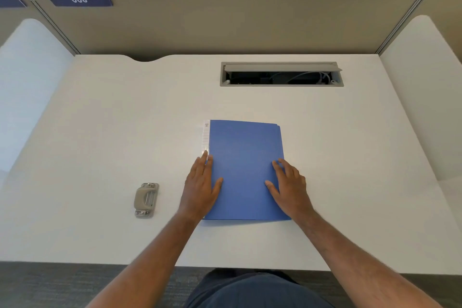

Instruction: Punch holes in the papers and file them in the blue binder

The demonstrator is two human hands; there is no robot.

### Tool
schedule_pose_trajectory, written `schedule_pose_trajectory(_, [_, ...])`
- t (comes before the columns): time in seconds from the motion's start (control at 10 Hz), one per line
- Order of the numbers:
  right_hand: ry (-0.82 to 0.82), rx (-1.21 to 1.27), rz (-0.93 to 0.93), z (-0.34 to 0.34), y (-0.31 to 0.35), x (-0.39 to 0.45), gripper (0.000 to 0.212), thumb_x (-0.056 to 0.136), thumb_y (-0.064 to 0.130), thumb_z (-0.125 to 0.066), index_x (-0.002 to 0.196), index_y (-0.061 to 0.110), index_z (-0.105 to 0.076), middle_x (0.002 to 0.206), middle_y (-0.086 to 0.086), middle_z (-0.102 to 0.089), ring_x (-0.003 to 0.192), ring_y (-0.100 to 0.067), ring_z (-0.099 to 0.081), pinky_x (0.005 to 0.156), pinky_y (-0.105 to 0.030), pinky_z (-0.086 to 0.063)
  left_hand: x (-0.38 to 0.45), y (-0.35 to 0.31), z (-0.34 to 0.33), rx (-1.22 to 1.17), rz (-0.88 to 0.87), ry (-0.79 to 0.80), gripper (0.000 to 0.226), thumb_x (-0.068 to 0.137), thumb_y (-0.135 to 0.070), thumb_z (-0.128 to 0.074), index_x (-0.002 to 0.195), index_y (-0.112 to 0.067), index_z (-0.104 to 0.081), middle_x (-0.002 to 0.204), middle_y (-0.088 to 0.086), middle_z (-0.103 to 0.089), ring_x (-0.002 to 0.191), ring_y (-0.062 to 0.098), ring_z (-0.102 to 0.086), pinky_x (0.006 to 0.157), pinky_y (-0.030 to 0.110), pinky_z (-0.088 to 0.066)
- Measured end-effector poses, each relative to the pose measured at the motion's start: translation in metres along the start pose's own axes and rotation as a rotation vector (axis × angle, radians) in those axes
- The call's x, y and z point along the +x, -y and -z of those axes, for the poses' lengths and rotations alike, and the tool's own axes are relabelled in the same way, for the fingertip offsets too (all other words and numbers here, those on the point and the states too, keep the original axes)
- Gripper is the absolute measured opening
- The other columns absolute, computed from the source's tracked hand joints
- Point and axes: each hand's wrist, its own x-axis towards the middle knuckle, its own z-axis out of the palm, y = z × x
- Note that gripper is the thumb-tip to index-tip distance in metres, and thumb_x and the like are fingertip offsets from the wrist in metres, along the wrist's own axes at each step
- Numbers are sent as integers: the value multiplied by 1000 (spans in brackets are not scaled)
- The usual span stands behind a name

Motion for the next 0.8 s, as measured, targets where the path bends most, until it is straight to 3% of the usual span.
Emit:
schedule_pose_trajectory(0.1, [-6,-55,52,-4,5,6,68,106,48,-55,162,12,-38,170,-9,-36,154,-31,-40,119,-50,-41,11,0,-3,144,-100,98,78,104,-55,-24,166,-8,-20,176,8,-11,163,29,-9,132,48,-13])
schedule_pose_trajectory(0.2, [66,-117,70,-4,8,11,81,105,63,-27,168,12,-24,176,-6,-23,162,-29,-24,129,-47,-24,21,-3,-2,184,-115,179,84,102,-61,-13,168,-8,-10,177,7,-1,163,28,2,133,47,-4])
schedule_pose_trajectory(0.3, [91,-129,74,-7,7,15,90,99,70,-13,169,13,-15,178,-4,-13,165,-27,-12,132,-49,-13,29,-1,-3,193,-95,194,89,100,-65,-12,167,-7,-8,176,8,-1,163,28,2,133,45,-3])
schedule_pose_trajectory(0.7, [92,-77,79,8,5,24,95,97,73,-10,170,12,-4,179,-1,0,166,-22,3,134,-46,-4,37,1,2,211,-88,202,94,98,-71,-7,167,-8,1,176,6,6,163,24,10,132,42,3])
schedule_pose_trajectory(0.8, [77,-65,106,22,10,33,100,95,79,0,170,12,-1,179,0,3,165,-21,5,134,-45,-4,45,0,11,215,-99,176,102,93,-78,5,167,-8,3,176,6,9,162,23,14,130,38,8])
